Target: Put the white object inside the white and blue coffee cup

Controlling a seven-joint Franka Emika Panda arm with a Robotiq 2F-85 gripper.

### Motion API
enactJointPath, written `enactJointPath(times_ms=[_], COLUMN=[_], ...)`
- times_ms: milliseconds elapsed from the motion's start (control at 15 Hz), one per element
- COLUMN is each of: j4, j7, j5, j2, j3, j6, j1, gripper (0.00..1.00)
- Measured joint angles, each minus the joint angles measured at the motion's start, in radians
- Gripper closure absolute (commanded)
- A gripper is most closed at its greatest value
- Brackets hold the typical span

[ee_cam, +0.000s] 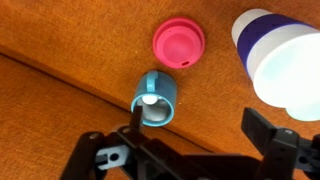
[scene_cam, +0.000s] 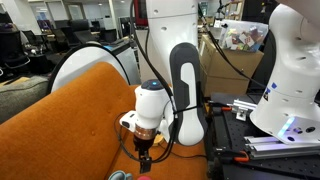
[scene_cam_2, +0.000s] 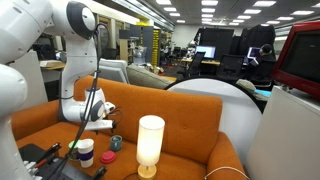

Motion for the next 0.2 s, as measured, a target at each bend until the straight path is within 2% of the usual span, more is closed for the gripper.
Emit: enactJointPath(times_ms=[200], j4=[-0.001], j7=[0.002], j5=[0.001], j2=[0.000], j3=[0.002], j6=[0.000], j1=[0.000], gripper=[0.00])
